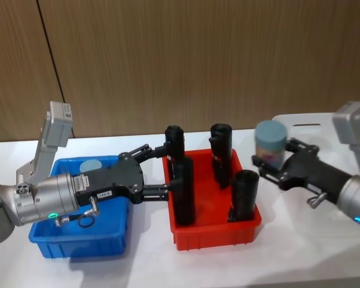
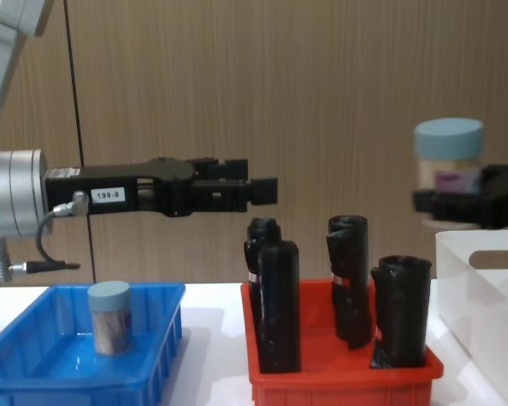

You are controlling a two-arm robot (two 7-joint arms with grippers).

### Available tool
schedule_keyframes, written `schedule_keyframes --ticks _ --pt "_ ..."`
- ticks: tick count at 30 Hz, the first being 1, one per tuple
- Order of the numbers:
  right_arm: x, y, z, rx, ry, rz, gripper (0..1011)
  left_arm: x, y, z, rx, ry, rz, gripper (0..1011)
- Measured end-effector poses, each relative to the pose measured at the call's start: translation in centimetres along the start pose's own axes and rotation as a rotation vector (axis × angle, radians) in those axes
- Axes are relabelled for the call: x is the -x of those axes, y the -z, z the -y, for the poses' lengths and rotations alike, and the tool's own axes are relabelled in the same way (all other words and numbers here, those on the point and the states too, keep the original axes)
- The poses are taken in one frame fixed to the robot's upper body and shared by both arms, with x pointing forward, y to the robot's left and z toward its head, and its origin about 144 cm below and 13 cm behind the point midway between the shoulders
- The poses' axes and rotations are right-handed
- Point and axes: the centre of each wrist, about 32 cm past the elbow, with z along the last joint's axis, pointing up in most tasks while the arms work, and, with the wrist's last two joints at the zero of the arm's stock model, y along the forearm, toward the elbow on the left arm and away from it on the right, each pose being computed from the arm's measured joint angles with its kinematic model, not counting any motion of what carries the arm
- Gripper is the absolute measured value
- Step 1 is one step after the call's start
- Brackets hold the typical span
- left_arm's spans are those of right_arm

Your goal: Pick the cotton swabs from the blue box and place them into the white box.

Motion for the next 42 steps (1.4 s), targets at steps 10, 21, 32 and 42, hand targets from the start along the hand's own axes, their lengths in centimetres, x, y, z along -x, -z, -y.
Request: schedule_keyframes --ticks 10,21,32,42 --pt "-1.5 0.5 1.0 0.02 0.127 -0.019 639 0.0 0.0 0.0 0.0 0.0 0.0 1004" --pt "-3.8 2.2 0.2 0.078 0.301 -0.07 639 0.0 0.0 0.0 0.0 0.0 0.0 1004" --pt "-6.2 4.6 -2.2 0.159 0.417 -0.143 639 0.0 0.0 0.0 0.0 0.0 0.0 1004" --pt "-7.1 5.7 -3.6 0.193 0.459 -0.163 780 0.0 0.0 0.0 0.0 0.0 0.0 1004"
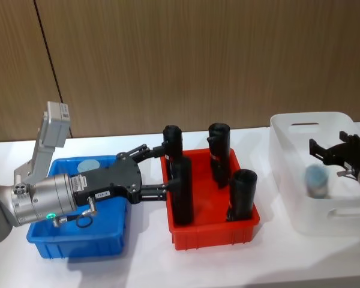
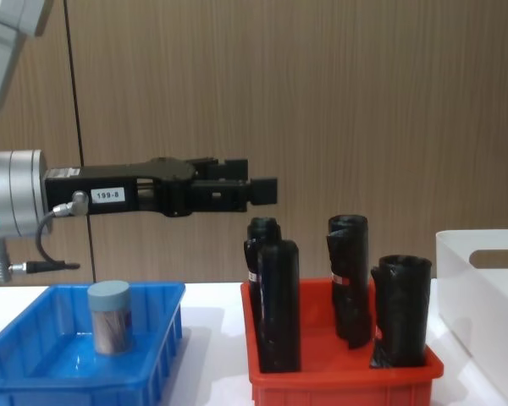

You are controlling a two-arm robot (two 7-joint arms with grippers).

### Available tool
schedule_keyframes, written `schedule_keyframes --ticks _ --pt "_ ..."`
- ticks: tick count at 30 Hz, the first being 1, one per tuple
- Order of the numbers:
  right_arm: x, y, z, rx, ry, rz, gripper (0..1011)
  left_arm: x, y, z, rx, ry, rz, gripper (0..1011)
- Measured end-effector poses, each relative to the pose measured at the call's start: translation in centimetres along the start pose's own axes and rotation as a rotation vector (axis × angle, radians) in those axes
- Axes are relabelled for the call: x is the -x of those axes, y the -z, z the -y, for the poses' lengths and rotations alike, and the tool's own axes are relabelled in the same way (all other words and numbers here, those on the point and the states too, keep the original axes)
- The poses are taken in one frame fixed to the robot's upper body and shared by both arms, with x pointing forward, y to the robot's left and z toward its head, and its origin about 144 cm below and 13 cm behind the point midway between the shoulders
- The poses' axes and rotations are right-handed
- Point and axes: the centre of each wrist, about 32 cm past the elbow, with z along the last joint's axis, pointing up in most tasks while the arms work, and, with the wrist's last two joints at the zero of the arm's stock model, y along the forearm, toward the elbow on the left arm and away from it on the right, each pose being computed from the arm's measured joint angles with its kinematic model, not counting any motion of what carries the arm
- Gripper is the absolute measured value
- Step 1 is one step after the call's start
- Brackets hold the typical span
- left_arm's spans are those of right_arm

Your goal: Pick the cotton swabs from the blue box and place them into the white box.

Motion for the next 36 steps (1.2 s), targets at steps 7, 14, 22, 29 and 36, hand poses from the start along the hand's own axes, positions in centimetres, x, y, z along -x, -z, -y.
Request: schedule_keyframes --ticks 7,14,22,29,36 --pt "-0.1 0.1 -0.5 0.001 0.014 -0.002 978 0.0 0.0 0.0 0.0 0.0 0.0 1004" --pt "0.0 0.2 -0.4 -0.002 0.012 -0.001 1001 0.3 0.1 0.2 -0.006 -0.021 0.002 1004" --pt "1.1 0.6 0.5 -0.024 -0.005 0.004 1001 1.4 0.5 0.8 -0.026 -0.092 0.013 1004" --pt "2.6 1.1 1.9 -0.054 -0.03 0.004 1001 2.4 0.9 1.4 -0.042 -0.155 0.024 1004" --pt "4.2 1.6 3.6 -0.087 -0.058 0.002 1001 3.5 1.2 1.9 -0.056 -0.22 0.037 1004"
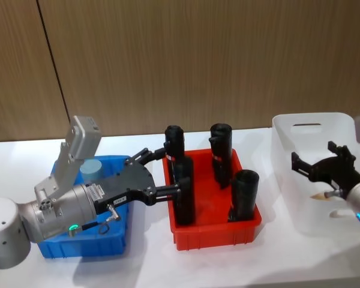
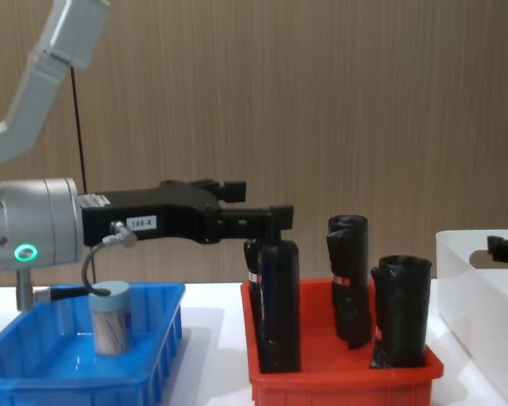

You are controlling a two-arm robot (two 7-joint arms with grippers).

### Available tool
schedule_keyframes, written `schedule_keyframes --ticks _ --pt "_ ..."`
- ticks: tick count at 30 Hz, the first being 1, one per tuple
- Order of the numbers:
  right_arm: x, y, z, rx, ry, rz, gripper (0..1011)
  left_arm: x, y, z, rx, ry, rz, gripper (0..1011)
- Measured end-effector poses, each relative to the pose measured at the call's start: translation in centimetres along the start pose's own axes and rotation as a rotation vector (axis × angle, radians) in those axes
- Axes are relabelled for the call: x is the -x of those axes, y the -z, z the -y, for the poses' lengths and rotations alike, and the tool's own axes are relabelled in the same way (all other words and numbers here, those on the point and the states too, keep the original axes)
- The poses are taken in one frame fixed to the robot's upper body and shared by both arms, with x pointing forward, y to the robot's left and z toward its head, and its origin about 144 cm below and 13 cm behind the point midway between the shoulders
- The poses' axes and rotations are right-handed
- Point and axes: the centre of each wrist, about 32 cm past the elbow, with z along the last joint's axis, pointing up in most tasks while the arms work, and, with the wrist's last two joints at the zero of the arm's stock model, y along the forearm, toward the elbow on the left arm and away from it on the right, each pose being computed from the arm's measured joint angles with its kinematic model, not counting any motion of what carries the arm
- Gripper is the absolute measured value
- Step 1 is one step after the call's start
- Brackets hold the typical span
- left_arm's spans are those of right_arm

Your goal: Pick the cotton swabs from the blue box and place them into the white box.

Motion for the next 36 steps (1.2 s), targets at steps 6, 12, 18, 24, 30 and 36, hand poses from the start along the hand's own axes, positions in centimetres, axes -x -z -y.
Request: schedule_keyframes --ticks 6,12,18,24,30,36 --pt "1.4 0.1 1.4 -0.028 -0.022 -0.006 1002 1.1 0.2 0.3 -0.01 -0.057 0.012 1004" --pt "2.5 0.2 2.7 -0.051 -0.04 -0.012 1001 2.1 0.3 0.5 -0.017 -0.113 0.025 1004" --pt "4.0 0.1 4.4 -0.082 -0.063 -0.024 1001 3.2 0.5 0.8 -0.024 -0.171 0.037 1004" --pt "5.1 0.0 5.8 -0.107 -0.08 -0.035 1001 4.3 0.7 1.0 -0.03 -0.228 0.05 1004" --pt "6.3 -0.2 7.4 -0.134 -0.098 -0.051 1001 5.4 0.8 1.2 -0.032 -0.285 0.063 1004" --pt "7.2 -0.5 8.5 -0.153 -0.11 -0.062 1001 6.5 0.8 1.4 -0.032 -0.342 0.076 1004"
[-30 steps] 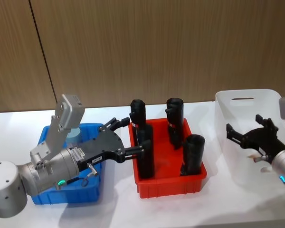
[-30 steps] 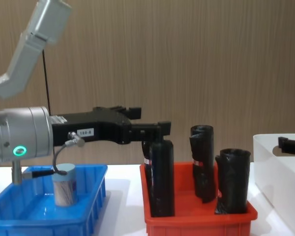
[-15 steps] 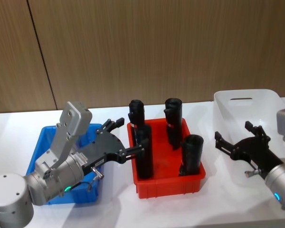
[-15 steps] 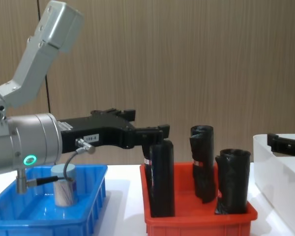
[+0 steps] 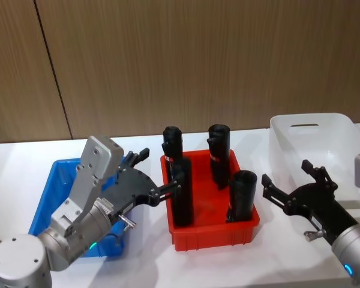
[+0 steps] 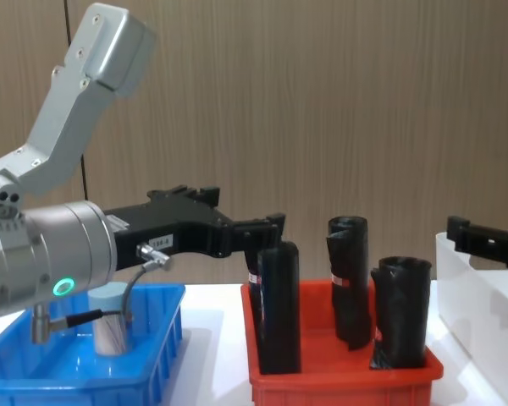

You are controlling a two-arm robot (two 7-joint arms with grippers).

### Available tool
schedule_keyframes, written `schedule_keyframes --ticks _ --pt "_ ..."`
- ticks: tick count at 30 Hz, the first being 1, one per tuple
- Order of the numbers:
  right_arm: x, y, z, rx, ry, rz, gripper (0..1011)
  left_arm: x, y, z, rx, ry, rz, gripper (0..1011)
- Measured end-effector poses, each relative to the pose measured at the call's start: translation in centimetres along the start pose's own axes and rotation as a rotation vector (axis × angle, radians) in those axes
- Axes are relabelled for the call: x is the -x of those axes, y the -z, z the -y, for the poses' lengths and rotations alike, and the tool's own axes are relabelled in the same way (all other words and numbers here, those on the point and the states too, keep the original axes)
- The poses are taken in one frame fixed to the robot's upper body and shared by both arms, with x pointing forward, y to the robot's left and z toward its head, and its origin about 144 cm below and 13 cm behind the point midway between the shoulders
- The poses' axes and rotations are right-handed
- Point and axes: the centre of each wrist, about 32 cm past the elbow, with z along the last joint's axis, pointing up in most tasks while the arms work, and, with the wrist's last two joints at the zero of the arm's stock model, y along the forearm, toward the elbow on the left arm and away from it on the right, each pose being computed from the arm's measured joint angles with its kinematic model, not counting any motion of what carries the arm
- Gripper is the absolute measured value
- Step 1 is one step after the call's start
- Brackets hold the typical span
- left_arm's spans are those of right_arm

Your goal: Pick the cotton swabs from the blue box and place them into the white box.

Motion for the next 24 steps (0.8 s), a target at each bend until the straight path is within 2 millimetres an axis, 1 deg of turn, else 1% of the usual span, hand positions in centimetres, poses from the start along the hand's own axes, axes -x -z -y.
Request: schedule_keyframes --ticks 5,24 --pt "0.3 -0.1 0.3 -0.004 -0.003 -0.004 1001 0.8 0.0 -0.2 0.001 -0.044 0.009 1004" --pt "0.3 -0.1 0.3 -0.005 -0.003 -0.004 1001 4.1 -0.3 -1.0 0.013 -0.221 0.04 1004"
